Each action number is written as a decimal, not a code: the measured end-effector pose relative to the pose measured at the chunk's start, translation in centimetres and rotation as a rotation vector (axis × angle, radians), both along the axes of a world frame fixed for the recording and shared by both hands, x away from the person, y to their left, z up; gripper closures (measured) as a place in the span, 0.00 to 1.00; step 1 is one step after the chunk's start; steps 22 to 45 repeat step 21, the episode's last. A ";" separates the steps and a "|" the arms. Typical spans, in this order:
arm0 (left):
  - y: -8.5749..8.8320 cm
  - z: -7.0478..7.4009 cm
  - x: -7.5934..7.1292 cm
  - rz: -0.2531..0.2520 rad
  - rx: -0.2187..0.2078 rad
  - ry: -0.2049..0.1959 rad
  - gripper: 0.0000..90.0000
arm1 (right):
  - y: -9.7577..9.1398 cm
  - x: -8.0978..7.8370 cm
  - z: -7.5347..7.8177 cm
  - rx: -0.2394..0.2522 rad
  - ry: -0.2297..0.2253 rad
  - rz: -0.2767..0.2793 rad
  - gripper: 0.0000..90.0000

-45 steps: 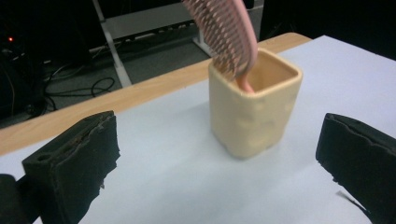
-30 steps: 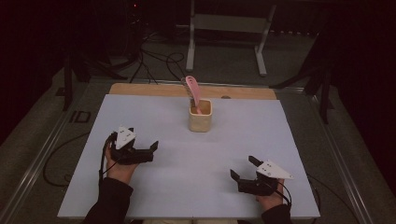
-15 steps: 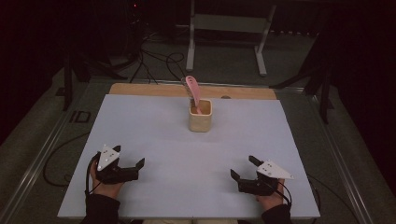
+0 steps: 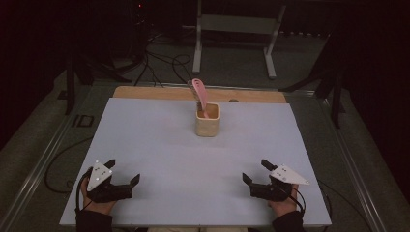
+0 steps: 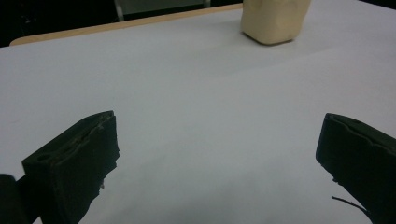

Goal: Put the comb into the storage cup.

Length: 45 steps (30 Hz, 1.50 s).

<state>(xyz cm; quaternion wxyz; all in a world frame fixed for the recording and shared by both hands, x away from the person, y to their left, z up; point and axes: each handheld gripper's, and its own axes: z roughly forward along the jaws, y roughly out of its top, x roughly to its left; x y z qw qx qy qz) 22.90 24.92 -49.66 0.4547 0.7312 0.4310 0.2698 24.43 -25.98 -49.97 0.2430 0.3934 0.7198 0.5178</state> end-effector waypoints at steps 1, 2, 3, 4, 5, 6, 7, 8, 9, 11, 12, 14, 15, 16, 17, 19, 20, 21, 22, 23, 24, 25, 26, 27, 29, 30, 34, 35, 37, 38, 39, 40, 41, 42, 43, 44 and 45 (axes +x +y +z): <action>0.1 0.1 -0.1 0.001 -0.004 -0.003 0.00 | -0.1 0.0 0.0 0.003 -0.001 -0.002 0.11; 0.1 0.1 -0.1 0.001 -0.004 -0.003 0.00 | -0.2 0.0 0.0 0.004 -0.001 -0.005 0.11; 0.2 0.1 -0.1 0.000 -0.013 -0.008 0.00 | -0.2 0.0 0.0 0.004 -0.001 -0.005 0.11; 0.3 0.1 -0.1 0.004 -0.020 -0.010 0.00 | -0.2 0.0 0.0 0.005 -0.002 -0.006 0.11; 0.3 0.2 -0.2 0.005 -0.026 -0.014 0.00 | -0.3 0.1 0.0 0.010 -0.001 -0.008 0.11; 0.4 0.2 -0.1 0.009 -0.031 -0.019 0.00 | -0.3 0.1 0.0 0.009 -0.001 -0.010 0.11; 0.4 0.2 -0.1 0.015 -0.040 -0.024 0.00 | -0.3 0.1 0.0 0.007 -0.001 -0.011 0.11; 0.4 0.2 -0.1 0.015 -0.040 -0.024 0.00 | -0.3 0.1 0.0 0.007 -0.001 -0.011 0.11; 0.4 0.3 -0.1 0.015 -0.040 -0.024 0.00 | -0.4 0.1 0.0 0.004 -0.001 -0.011 0.11; 0.4 0.3 0.1 0.015 -0.040 -0.031 0.00 | -0.5 0.1 0.0 0.011 -0.004 -0.017 0.11; 0.4 0.3 0.1 0.015 -0.040 -0.031 0.00 | -0.6 0.1 -0.1 0.014 -0.004 -0.020 0.11; 0.3 0.3 0.2 0.019 -0.045 -0.032 0.00 | -0.7 0.2 -0.1 0.015 -0.003 -0.025 0.11; 0.3 0.3 0.3 0.017 -0.045 -0.028 0.00 | -0.8 0.2 -0.1 0.016 -0.001 -0.027 0.11; 0.2 0.2 0.4 0.015 -0.039 -0.023 0.00 | -0.9 0.2 -0.1 0.018 0.000 -0.031 0.11; 0.1 0.1 0.6 0.014 -0.028 -0.019 0.00 | -1.1 0.2 -0.1 0.024 0.000 -0.036 0.11; 0.0 0.1 0.6 0.013 -0.031 -0.019 0.00 | -1.1 0.2 -0.1 0.021 0.001 -0.040 0.11; 0.0 0.1 0.7 0.013 -0.033 -0.019 0.00 | -1.1 0.2 -0.1 0.020 0.001 -0.041 0.11; -0.1 0.1 0.7 0.011 -0.033 -0.019 0.00 | -1.1 0.2 -0.1 0.020 0.001 -0.041 0.11; -0.1 0.1 0.7 0.011 -0.033 -0.019 0.00 | -1.1 0.2 -0.1 0.020 0.001 -0.041 0.11; -0.1 0.1 0.7 0.011 -0.033 -0.019 0.00 | -1.1 0.2 -0.1 0.020 0.001 -0.041 0.11; -0.1 0.1 0.7 0.011 -0.033 -0.019 0.00 | -1.1 0.2 -0.1 0.020 0.001 -0.041 0.11; -0.1 0.1 0.7 0.011 -0.033 -0.019 0.00 | -1.1 0.2 -0.1 0.020 0.001 -0.041 0.11; -0.1 0.1 0.7 0.011 -0.033 -0.019 0.00 | -1.1 0.2 -0.1 0.020 0.001 -0.041 0.11; -0.1 0.1 0.7 0.011 -0.033 -0.019 0.00 | -1.1 0.2 -0.1 0.020 0.001 -0.041 0.11; -0.1 0.1 0.7 0.011 -0.033 -0.019 0.00 | -1.1 0.2 -0.1 0.020 0.001 -0.041 0.11; -0.1 0.1 0.7 0.011 -0.033 -0.019 0.00 | -1.1 0.2 -0.1 0.020 0.001 -0.041 0.11; -0.1 0.1 0.7 0.011 -0.033 -0.019 0.00 | -1.1 0.2 -0.1 0.020 0.001 -0.041 0.11; -0.1 0.1 0.7 0.011 -0.033 -0.019 0.00 | -1.1 0.2 -0.1 0.020 0.001 -0.041 0.11; -0.1 0.1 0.7 0.011 -0.033 -0.019 0.00 | -1.1 0.2 -0.1 0.020 0.001 -0.041 0.11; -0.1 0.1 0.7 0.011 -0.033 -0.019 0.00 | -1.1 0.2 -0.1 0.020 0.001 -0.041 0.11; -0.1 0.1 0.7 0.011 -0.033 -0.019 0.00 | -1.1 0.2 -0.1 0.020 0.001 -0.041 0.11; -0.1 0.1 0.7 0.011 -0.033 -0.019 0.00 | -1.1 0.2 -0.1 0.020 0.001 -0.041 0.11; -0.1 0.1 0.7 0.011 -0.033 -0.019 0.00 | -1.1 0.2 -0.1 0.020 0.001 -0.041 0.11; -0.1 0.1 0.7 0.011 -0.033 -0.019 0.00 | -1.1 0.2 -0.1 0.020 0.001 -0.041 0.11; -0.1 0.1 0.7 0.011 -0.033 -0.019 0.00 | -1.1 0.2 -0.1 0.020 0.001 -0.041 0.11; -0.1 0.1 0.7 0.011 -0.033 -0.019 0.00 | -1.1 0.2 -0.1 0.020 0.001 -0.041 0.11; -0.1 0.1 0.7 0.011 -0.033 -0.019 0.00 | -1.1 0.2 -0.1 0.020 0.001 -0.041 0.11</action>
